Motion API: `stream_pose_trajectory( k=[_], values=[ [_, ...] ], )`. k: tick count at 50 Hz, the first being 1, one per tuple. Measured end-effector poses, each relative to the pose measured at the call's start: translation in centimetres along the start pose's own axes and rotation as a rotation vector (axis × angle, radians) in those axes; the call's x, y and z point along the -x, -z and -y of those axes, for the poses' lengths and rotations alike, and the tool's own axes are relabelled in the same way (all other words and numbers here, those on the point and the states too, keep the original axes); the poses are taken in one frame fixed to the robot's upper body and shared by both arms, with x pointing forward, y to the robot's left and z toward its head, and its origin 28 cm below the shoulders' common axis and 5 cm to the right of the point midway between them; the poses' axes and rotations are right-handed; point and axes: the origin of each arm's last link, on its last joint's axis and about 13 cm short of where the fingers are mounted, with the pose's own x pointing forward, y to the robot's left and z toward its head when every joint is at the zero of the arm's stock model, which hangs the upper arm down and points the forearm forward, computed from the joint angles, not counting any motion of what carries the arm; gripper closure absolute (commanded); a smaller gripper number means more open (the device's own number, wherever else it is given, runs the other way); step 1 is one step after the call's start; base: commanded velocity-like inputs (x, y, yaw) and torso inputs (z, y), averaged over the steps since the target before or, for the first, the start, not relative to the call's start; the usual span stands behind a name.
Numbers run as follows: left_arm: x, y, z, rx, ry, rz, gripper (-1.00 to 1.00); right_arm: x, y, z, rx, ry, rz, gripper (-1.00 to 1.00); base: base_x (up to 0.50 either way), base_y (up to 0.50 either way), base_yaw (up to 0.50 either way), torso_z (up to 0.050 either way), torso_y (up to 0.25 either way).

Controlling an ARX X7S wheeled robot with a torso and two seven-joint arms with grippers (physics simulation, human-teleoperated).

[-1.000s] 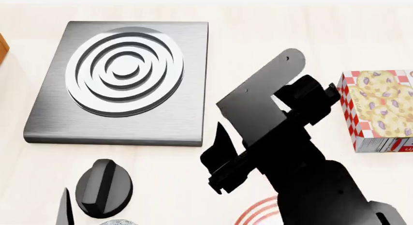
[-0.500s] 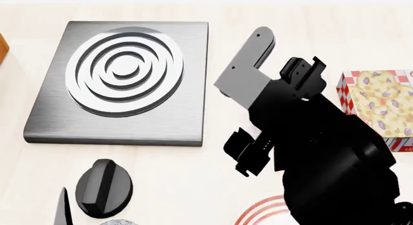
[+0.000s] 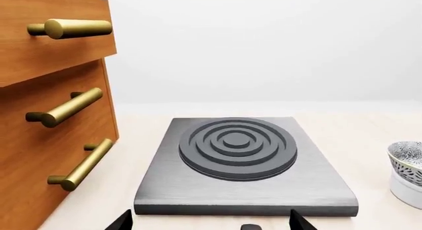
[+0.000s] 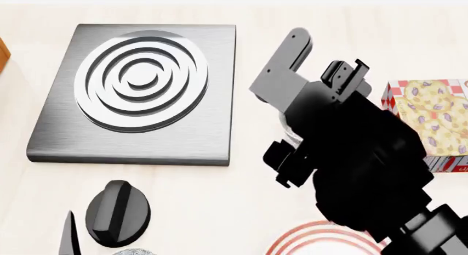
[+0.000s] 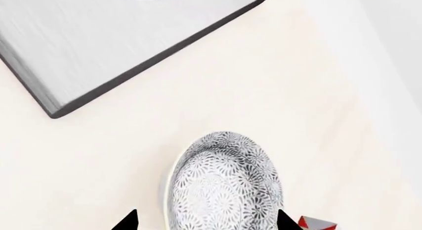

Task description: Pick the akita bowl on the ramekin and place it on the plate.

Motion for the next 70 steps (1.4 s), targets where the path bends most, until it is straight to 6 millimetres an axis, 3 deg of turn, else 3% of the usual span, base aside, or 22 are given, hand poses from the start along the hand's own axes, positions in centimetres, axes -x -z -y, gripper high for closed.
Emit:
stream_pose_trajectory(
  k=[41, 42, 70],
  values=[
    [0.0, 0.1, 0.0, -0.004, -0.001, 0.002, -1.0, -3.6, 1.9, -1.2, -0.053, -0.002, -0.026, -1.0, 0.0, 0.0, 0.0, 0.0, 0.0],
    [0.0, 0.1, 0.0, -0.004, -0.001, 0.002, -1.0, -3.6, 1.9, -1.2, -0.054, -0.002, -0.027, 1.0, 0.0, 0.0, 0.0, 0.0, 0.0],
    [-0.1, 0.1, -0.1, -0.009, -0.012, 0.001, -1.0, -3.5, 2.2, -1.8, -0.05, -0.033, -0.011, 1.0, 0.0, 0.0, 0.0, 0.0, 0.0]
  ],
)
